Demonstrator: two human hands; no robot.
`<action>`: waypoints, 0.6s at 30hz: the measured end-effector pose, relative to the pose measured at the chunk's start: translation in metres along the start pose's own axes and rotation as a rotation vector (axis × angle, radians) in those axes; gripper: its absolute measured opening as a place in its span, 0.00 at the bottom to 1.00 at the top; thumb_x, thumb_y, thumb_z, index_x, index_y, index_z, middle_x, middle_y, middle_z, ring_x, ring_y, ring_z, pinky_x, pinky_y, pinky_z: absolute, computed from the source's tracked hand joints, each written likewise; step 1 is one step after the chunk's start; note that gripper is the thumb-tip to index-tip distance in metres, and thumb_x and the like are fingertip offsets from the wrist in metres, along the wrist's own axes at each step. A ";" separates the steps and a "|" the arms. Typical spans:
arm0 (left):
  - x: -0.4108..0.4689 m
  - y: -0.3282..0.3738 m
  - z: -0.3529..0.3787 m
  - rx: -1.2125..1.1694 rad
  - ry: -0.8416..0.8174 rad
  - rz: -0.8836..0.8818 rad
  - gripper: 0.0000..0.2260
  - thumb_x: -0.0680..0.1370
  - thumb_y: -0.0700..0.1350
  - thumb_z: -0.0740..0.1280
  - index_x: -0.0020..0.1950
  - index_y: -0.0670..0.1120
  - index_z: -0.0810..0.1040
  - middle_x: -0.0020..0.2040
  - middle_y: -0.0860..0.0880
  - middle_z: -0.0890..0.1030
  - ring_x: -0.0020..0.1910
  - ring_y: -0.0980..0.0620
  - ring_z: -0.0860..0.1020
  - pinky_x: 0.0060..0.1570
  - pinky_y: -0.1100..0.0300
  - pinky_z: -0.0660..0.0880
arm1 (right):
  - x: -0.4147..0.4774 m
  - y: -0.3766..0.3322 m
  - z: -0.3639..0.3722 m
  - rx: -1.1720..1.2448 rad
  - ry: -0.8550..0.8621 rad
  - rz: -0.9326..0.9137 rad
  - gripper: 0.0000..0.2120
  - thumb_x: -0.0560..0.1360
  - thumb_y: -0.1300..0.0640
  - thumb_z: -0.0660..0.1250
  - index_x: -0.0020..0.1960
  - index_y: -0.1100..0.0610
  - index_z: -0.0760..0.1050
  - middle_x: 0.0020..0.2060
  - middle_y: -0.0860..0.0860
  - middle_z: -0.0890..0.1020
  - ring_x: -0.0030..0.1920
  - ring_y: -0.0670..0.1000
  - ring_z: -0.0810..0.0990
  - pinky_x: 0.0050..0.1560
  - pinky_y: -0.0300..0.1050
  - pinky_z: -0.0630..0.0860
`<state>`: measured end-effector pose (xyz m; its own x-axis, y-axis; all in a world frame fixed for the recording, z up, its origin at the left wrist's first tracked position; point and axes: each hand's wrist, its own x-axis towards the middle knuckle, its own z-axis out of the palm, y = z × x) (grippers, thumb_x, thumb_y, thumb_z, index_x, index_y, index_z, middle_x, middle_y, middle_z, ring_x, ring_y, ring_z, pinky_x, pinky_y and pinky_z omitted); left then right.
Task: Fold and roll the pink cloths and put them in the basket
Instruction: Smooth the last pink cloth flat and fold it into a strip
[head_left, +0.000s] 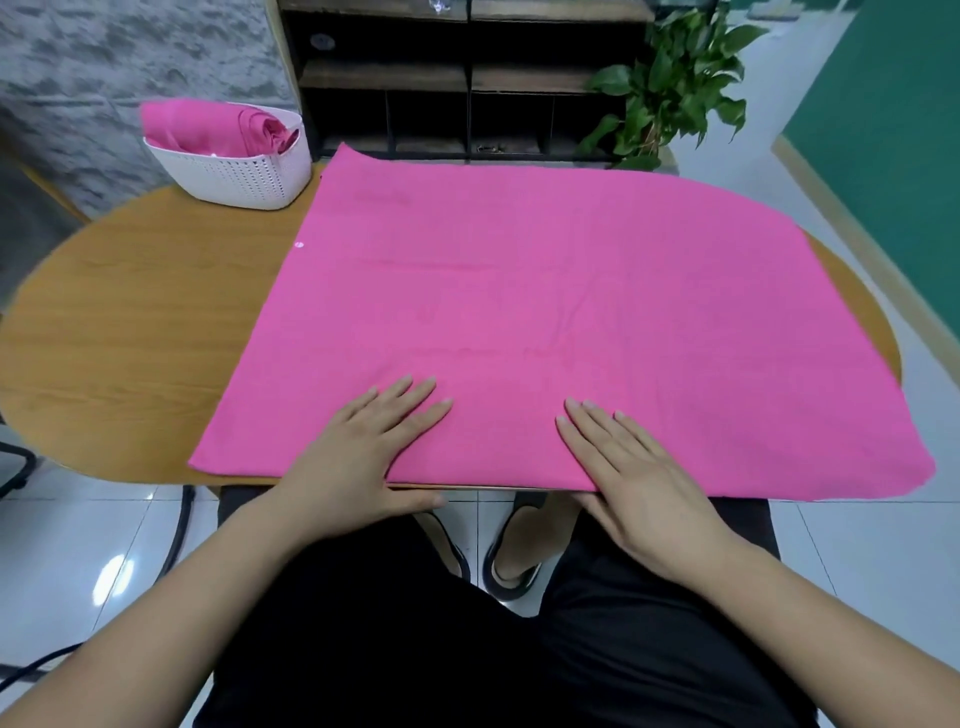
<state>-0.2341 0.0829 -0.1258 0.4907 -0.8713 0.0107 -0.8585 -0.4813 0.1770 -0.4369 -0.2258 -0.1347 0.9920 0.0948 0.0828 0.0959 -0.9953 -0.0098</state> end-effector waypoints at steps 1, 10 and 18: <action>-0.003 -0.001 0.001 0.031 0.002 0.008 0.44 0.76 0.78 0.59 0.85 0.62 0.46 0.86 0.60 0.43 0.85 0.57 0.41 0.84 0.48 0.48 | -0.001 0.002 0.002 -0.002 0.027 -0.016 0.36 0.86 0.44 0.62 0.86 0.56 0.50 0.86 0.52 0.51 0.85 0.51 0.50 0.83 0.57 0.58; -0.015 0.005 0.001 0.158 -0.017 0.056 0.36 0.82 0.73 0.49 0.86 0.61 0.42 0.86 0.53 0.41 0.85 0.48 0.42 0.83 0.44 0.51 | -0.007 0.008 0.002 0.048 0.056 -0.078 0.29 0.88 0.42 0.52 0.86 0.53 0.55 0.85 0.48 0.56 0.85 0.49 0.52 0.83 0.55 0.57; -0.026 -0.010 -0.005 -0.086 -0.025 0.070 0.24 0.87 0.58 0.50 0.84 0.64 0.55 0.85 0.63 0.50 0.84 0.59 0.49 0.82 0.56 0.48 | -0.011 0.027 -0.005 0.219 0.162 -0.017 0.32 0.77 0.65 0.71 0.79 0.50 0.72 0.77 0.44 0.72 0.79 0.46 0.68 0.76 0.51 0.70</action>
<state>-0.2372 0.1105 -0.1227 0.4248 -0.9053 0.0016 -0.8743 -0.4097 0.2601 -0.4461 -0.2534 -0.1309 0.9659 0.0901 0.2428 0.1456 -0.9643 -0.2212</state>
